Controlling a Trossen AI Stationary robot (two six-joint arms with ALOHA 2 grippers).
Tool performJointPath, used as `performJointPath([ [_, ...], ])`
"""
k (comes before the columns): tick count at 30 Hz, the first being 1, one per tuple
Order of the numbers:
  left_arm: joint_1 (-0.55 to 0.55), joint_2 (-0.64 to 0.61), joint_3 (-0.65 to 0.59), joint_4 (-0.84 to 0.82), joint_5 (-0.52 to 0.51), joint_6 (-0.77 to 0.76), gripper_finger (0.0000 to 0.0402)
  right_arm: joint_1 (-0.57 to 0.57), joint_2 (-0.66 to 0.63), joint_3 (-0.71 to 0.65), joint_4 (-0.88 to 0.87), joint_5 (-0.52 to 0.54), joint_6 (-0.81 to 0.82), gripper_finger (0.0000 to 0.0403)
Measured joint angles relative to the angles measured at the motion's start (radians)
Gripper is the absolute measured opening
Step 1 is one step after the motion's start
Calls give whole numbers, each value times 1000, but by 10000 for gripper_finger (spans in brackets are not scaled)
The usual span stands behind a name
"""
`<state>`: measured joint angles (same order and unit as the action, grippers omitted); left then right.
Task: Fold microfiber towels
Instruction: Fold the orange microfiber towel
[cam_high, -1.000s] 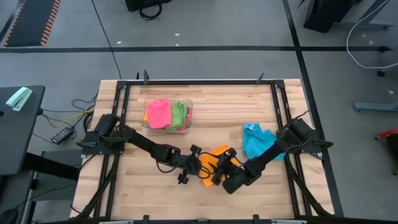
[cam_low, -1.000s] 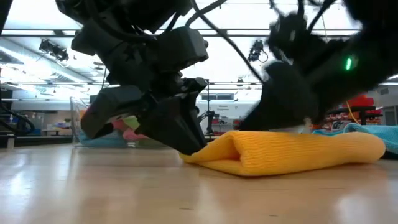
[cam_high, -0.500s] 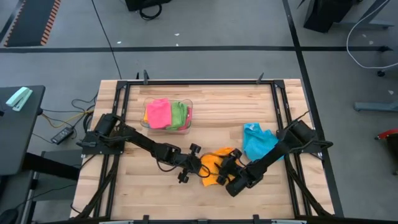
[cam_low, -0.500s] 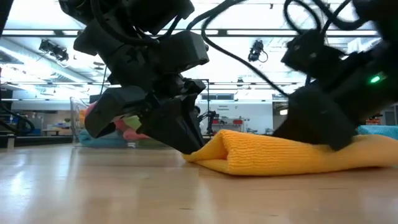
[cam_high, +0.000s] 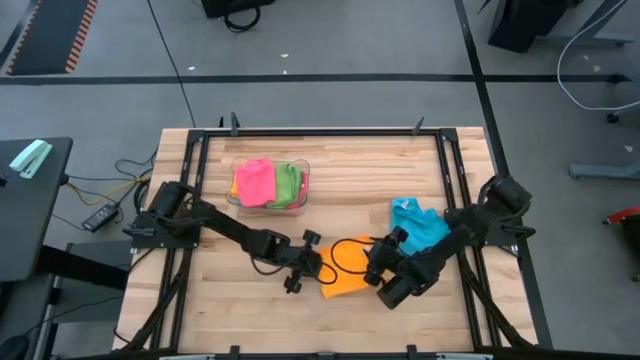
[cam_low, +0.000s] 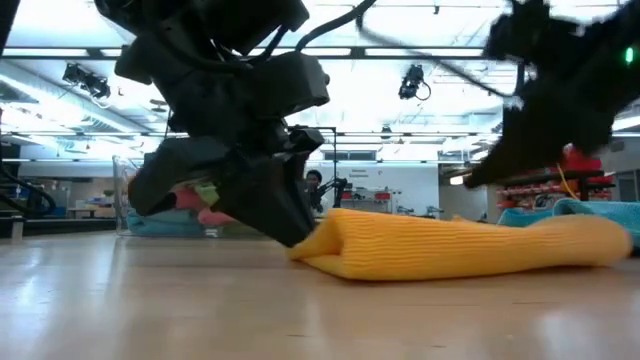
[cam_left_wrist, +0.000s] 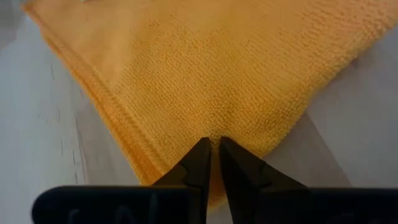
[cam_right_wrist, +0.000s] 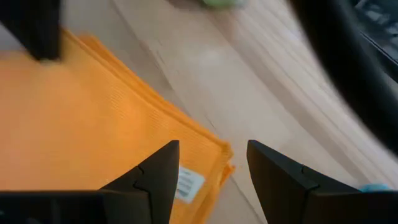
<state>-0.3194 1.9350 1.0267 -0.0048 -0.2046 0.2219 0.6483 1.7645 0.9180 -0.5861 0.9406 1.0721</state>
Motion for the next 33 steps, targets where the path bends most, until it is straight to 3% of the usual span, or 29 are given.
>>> performJointPath([
  [5, -4, -76, -4, -50, 3, 50, 47, 29, -89, 0, 89, -3, -68, 197],
  [12, -19, -150, -3, -53, 25, 121, 48, 80, -89, 0, 192, -4, 3, 197],
  [17, -86, -138, -1, -42, 63, 295, 98, 119, -83, 0, 234, 25, 43, 197],
  [24, -124, -112, -1, -55, 48, 426, 190, 138, -83, 0, 278, 68, 73, 197],
  [28, -104, -68, 0, -1, 31, 472, 202, 138, -83, 0, 334, 81, 57, 197],
  [33, -90, -16, 0, 42, 21, 530, 190, 138, -83, 0, 367, 82, 38, 197],
])
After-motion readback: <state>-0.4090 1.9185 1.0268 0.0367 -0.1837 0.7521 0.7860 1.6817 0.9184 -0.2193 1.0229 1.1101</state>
